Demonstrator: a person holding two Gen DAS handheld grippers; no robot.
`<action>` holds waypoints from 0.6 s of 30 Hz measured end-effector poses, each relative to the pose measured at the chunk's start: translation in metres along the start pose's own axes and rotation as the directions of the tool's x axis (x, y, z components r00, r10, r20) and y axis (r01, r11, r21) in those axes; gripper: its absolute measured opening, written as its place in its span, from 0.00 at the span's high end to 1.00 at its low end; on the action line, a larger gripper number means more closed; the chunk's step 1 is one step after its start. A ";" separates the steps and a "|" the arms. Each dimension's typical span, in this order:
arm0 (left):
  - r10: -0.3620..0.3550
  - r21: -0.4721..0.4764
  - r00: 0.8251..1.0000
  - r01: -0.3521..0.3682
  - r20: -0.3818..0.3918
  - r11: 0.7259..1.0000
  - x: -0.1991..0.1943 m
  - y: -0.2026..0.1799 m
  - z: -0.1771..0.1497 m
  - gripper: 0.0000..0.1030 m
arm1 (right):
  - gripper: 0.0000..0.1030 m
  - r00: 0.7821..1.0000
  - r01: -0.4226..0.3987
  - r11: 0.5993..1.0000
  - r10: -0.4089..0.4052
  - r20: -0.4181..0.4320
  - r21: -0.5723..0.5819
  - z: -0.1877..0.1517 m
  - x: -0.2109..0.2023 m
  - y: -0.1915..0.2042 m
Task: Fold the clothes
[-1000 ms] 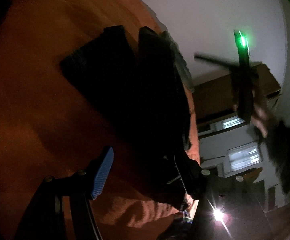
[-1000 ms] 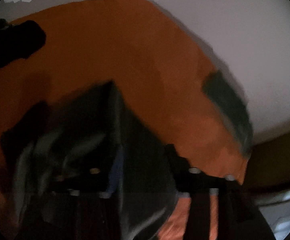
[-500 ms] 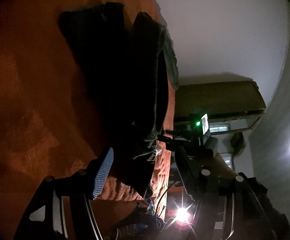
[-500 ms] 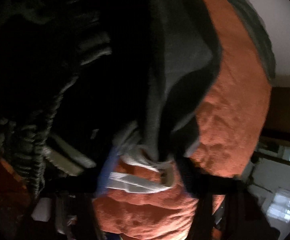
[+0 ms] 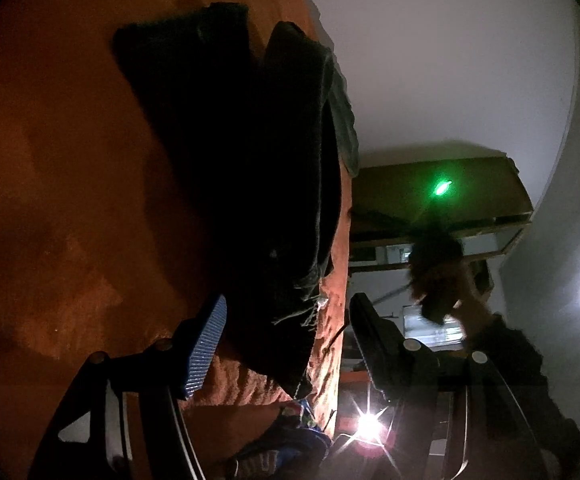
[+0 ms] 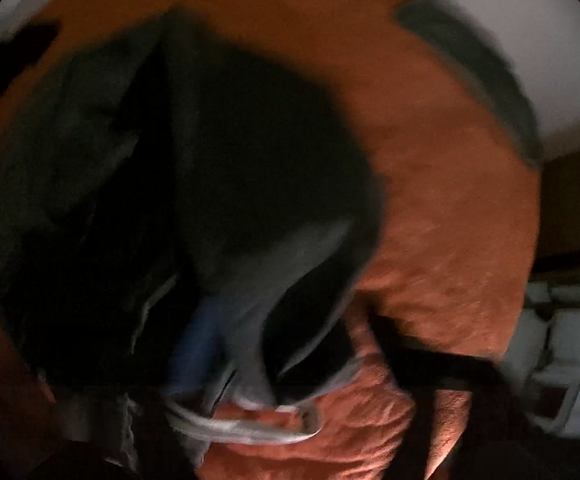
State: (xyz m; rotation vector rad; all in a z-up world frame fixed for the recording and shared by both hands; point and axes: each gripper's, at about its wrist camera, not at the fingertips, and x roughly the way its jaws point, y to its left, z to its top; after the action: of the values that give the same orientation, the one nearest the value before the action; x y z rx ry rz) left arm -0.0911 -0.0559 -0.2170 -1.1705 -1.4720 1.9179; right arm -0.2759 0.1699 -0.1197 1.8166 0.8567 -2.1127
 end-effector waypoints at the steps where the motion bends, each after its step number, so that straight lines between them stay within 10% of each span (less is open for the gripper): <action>1: -0.006 -0.011 1.000 0.006 -0.002 1.000 0.000 0.001 0.000 0.36 | 0.16 0.999 0.038 0.997 -0.040 -0.024 -0.069 -0.005 0.012 0.014; 3: -0.019 -0.032 1.000 0.019 -0.007 0.999 -0.001 0.004 0.001 0.36 | 0.16 0.991 0.105 0.978 -0.118 -0.061 -0.178 -0.014 0.034 0.034; 6: -0.024 -0.039 1.000 0.024 -0.004 0.999 -0.003 0.003 -0.002 0.35 | 0.93 0.985 0.139 0.976 -0.154 -0.079 -0.169 -0.013 0.046 0.032; 9: -0.025 -0.037 1.000 0.025 0.005 0.999 -0.007 0.002 -0.003 0.35 | 0.97 0.953 0.297 0.950 -0.301 -0.035 -0.092 0.005 0.033 -0.003; 11: -0.025 -0.037 1.000 0.026 0.010 0.999 -0.015 0.004 -0.004 0.35 | 0.97 0.891 0.455 0.890 -0.454 0.034 -0.028 0.027 0.006 -0.042; 13: -0.024 -0.037 1.000 0.025 0.016 0.999 -0.018 0.005 -0.005 0.35 | 0.97 0.784 0.606 0.789 -0.614 0.098 0.100 0.055 -0.034 -0.092; 15: -0.015 -0.030 1.000 0.015 0.007 0.999 -0.016 0.005 -0.006 0.35 | 0.77 0.720 0.645 0.720 -0.685 0.110 0.256 0.076 -0.071 -0.129; 16: -0.008 -0.024 1.000 0.008 -0.003 1.000 -0.013 0.005 -0.006 0.35 | 0.34 0.708 0.638 0.700 -0.697 0.113 0.320 0.085 -0.088 -0.144; 18: 0.004 -0.015 1.000 -0.004 -0.023 1.000 -0.009 0.005 -0.007 0.35 | 0.06 0.739 0.577 0.740 -0.653 0.165 0.344 0.094 -0.101 -0.153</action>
State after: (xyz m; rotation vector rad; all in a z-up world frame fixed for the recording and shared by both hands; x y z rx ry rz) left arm -0.0794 -0.0606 -0.2191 -1.1989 -1.4753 1.8933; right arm -0.4128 0.2204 0.0260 1.3863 1.2890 -2.9477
